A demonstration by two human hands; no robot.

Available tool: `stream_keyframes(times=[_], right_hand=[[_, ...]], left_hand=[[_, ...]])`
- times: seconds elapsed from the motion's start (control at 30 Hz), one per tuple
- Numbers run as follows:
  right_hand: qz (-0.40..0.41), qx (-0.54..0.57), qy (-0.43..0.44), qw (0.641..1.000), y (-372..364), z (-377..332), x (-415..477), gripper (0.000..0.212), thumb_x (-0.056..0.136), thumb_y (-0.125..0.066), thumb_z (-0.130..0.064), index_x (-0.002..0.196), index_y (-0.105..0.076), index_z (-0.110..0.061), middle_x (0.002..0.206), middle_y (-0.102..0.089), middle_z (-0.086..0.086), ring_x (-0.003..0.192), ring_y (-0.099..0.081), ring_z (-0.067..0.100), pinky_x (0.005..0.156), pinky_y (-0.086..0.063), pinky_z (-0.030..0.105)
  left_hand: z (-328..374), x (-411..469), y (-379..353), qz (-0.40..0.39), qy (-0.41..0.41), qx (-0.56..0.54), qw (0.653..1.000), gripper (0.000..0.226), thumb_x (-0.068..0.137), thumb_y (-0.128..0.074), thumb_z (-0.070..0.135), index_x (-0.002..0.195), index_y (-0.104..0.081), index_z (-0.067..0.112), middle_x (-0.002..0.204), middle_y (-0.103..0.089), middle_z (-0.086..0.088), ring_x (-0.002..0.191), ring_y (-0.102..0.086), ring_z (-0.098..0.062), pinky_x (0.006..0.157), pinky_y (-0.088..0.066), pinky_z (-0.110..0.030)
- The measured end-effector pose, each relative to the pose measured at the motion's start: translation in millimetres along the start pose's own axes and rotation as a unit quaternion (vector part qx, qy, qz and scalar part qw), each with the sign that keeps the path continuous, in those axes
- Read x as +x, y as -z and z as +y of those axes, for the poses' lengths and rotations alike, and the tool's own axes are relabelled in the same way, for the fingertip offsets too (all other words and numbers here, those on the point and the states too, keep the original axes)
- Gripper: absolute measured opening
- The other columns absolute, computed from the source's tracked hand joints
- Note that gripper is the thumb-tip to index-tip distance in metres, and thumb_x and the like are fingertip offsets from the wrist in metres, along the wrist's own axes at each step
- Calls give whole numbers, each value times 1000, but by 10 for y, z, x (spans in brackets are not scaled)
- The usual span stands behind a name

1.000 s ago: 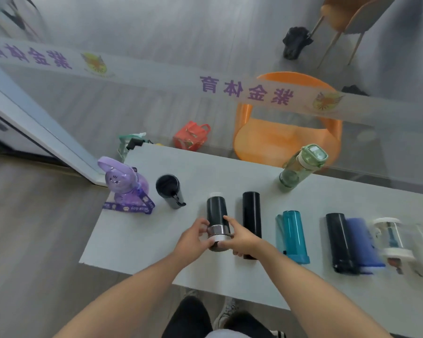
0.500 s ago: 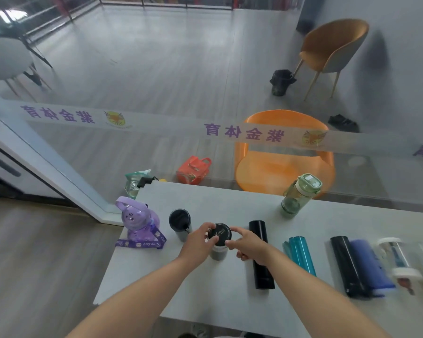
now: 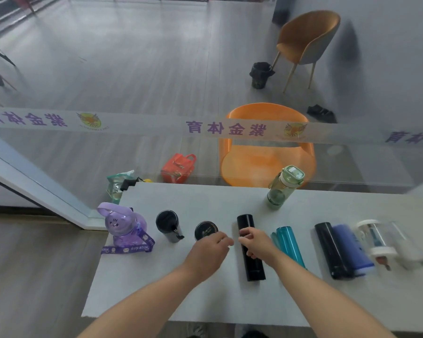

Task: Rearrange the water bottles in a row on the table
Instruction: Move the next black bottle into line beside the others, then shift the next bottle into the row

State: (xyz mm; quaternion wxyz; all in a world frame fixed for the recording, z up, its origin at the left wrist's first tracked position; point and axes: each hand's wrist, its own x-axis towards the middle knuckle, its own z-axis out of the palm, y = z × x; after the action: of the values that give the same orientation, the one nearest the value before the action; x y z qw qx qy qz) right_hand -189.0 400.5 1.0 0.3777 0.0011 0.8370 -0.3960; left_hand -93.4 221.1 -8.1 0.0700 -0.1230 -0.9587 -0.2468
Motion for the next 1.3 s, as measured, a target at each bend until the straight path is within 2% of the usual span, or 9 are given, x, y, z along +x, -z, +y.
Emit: stream_keyframes(times=[0.1,0.23,0.37,0.47,0.57,0.73,0.83,1.13,1.3], right_hand=[[31,-8,-33,999,118,346,-86,33,98,-59,-24,130,-58,-13,103,-67,5,68,-62,16,57,-51,21],[53,-37,-74,995,151,784,-178,40,97,-60,-20,136,-54,-15,111,-63,5,72,-61,14,57,-49,19],[-18,-79,-101,992,68,1128,-158,74,95,-65,-19,155,-24,-36,146,-45,5,84,-64,13,58,-50,18],[-84,-83,-95,989,36,1299,-52,92,94,-65,-18,156,-2,-45,147,-43,7,84,-64,13,59,-53,21],[-90,-81,-59,991,30,1418,82,93,93,-67,-20,152,-2,-52,128,-55,3,87,-66,15,66,-60,29],[-110,-104,-2,988,215,1394,36,93,88,-75,-32,152,-10,-51,120,-62,3,91,-66,15,76,-61,34],[-163,-104,3,981,444,1233,-125,91,88,-74,-36,155,-13,-44,118,-63,4,83,-64,13,63,-54,24],[-258,-30,-6,966,914,672,-264,76,85,-75,-28,152,-37,-31,112,-71,16,65,-54,14,66,-49,27],[-173,14,3,985,902,364,-223,55,92,-68,-36,144,-51,-25,103,-72,11,62,-53,13,62,-50,25]], left_hand=[[195,-3,-253,-95,12,-54,994,7,92,-54,20,95,-60,19,84,-63,-2,74,-59,-24,63,-49,-37],[391,-10,-604,-212,168,-68,960,16,98,-47,24,106,-60,25,97,-68,-2,90,-62,-26,74,-48,-35],[473,-93,-996,-241,329,-159,899,41,97,-44,22,134,-41,39,125,-60,8,96,-61,-17,71,-48,-30],[553,-103,-1274,-251,368,-226,866,62,93,-56,25,144,-28,44,139,-50,4,103,-60,-17,81,-51,-31],[691,-107,-1428,-213,403,-251,854,60,91,-62,23,142,-34,39,138,-51,6,108,-56,-14,89,-48,-30],[951,-35,-1352,-107,499,-300,806,52,85,-71,26,130,-45,35,120,-64,9,100,-62,-8,76,-47,-21],[1136,-36,-1148,-75,500,-294,811,47,84,-71,30,125,-48,33,104,-68,8,94,-61,-7,71,-45,-19],[1435,113,-565,25,486,-264,833,26,90,-63,40,114,-57,34,88,-69,7,83,-62,-5,68,-43,-21],[1301,326,-374,66,464,-238,851,29,92,-60,36,120,-54,33,94,-65,6,86,-61,-6,72,-48,-25]])
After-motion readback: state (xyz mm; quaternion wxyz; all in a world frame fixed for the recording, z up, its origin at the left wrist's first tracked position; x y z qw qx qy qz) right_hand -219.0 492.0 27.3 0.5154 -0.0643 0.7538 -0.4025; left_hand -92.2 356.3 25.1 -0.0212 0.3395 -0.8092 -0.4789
